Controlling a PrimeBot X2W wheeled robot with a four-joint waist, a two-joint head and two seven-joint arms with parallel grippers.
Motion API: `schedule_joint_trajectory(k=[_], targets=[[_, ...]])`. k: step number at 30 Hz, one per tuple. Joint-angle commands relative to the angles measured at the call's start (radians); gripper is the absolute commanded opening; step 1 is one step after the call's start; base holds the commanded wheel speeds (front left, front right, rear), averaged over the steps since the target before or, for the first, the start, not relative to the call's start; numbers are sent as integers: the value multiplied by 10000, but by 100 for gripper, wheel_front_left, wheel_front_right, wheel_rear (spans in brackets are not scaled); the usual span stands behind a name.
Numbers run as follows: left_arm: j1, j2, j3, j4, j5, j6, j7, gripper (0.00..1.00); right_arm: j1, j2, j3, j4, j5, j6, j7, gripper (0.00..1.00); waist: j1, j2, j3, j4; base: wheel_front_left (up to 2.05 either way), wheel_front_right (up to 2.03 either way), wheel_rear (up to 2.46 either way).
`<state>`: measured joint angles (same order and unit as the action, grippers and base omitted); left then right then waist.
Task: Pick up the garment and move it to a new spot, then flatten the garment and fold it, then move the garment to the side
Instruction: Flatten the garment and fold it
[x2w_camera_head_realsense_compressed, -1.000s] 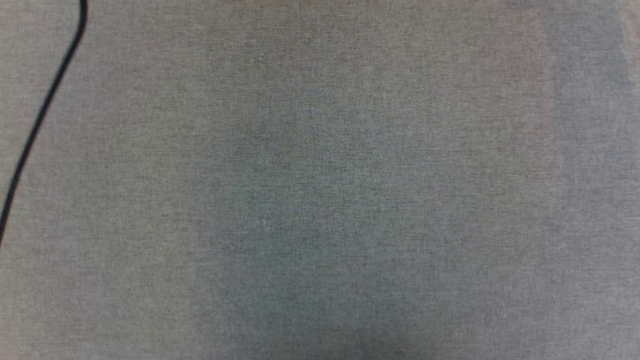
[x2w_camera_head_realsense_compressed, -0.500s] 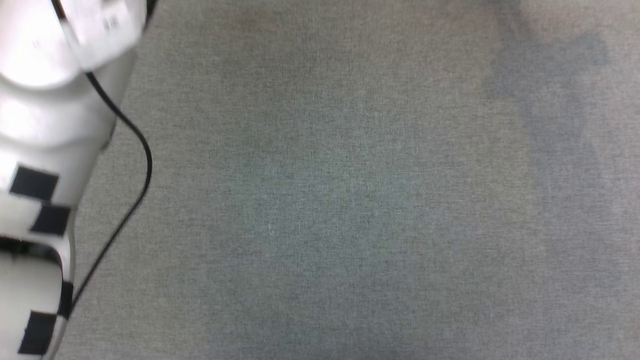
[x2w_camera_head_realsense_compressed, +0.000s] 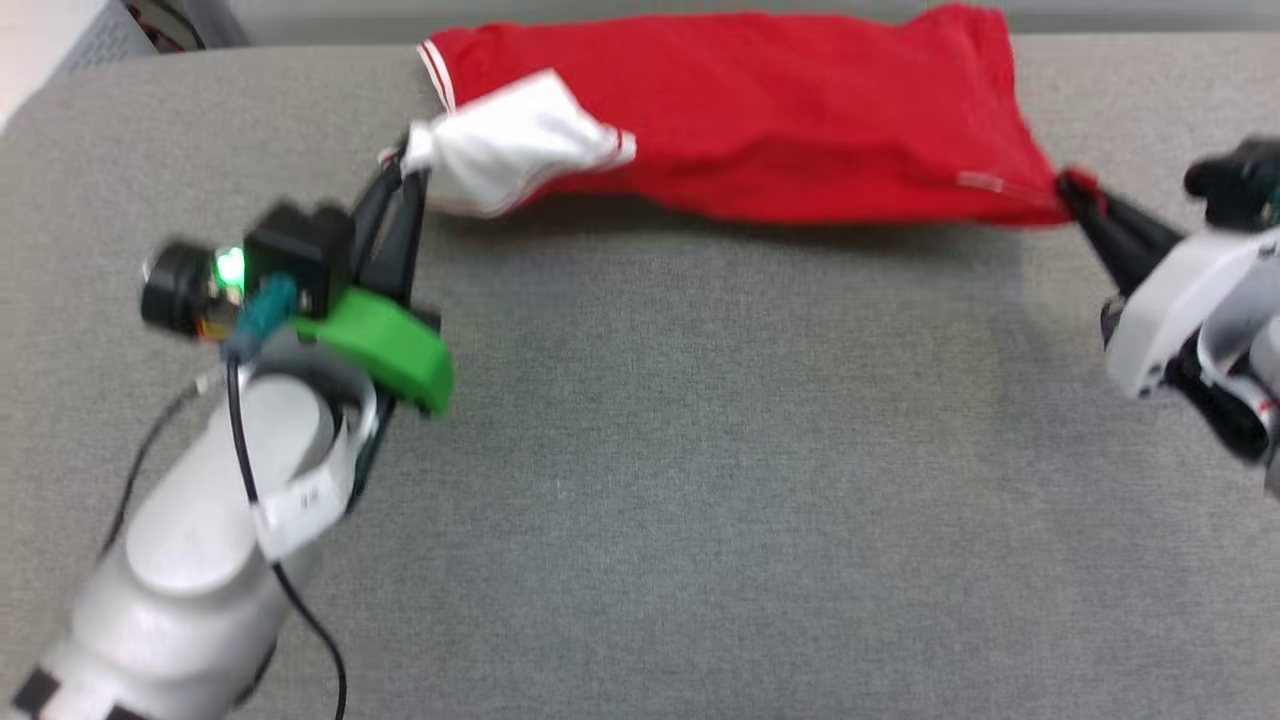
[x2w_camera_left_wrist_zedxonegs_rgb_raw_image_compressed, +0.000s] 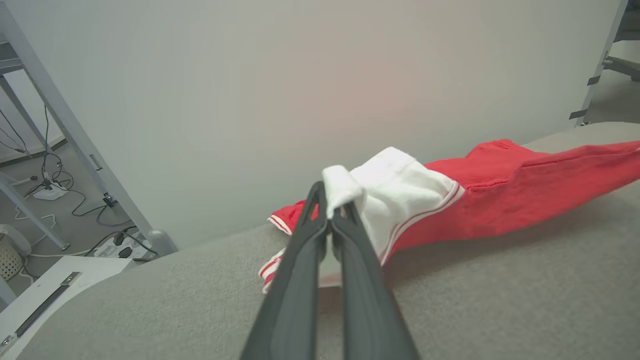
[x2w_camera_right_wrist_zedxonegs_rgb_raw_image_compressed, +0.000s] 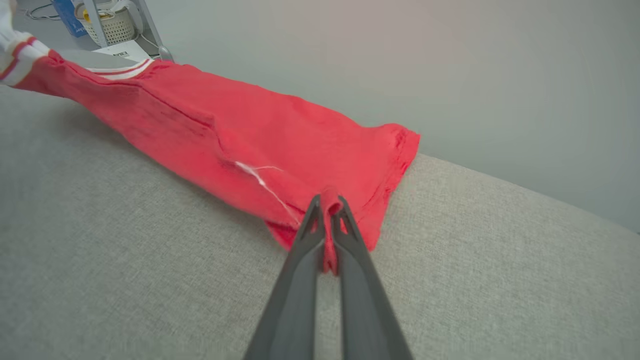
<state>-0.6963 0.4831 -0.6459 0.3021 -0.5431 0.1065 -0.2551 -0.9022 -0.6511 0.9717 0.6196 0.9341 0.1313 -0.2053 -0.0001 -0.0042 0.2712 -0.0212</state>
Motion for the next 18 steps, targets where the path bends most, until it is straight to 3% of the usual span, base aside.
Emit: schedule_joint_trajectory(k=[1, 7, 18], targets=[[629, 125, 12, -220, -206, 153, -19, 0, 415, -93, 78, -136, 115, -6, -77, 0, 1, 42, -664, 18, 0, 0, 0], [3031, 520, -51, -1053, -777, 686, 17, 0, 1976, -483, 268, -744, 128, -6, -124, 0, 1, 42, -1341, 87, 0, 0, 0], [6262, 838, -488, -1814, -1608, 1078, 53, 0, 4927, -1099, -482, -1638, 332, -6, 104, 0, 1, 42, -2308, 146, 0, 0, 0]])
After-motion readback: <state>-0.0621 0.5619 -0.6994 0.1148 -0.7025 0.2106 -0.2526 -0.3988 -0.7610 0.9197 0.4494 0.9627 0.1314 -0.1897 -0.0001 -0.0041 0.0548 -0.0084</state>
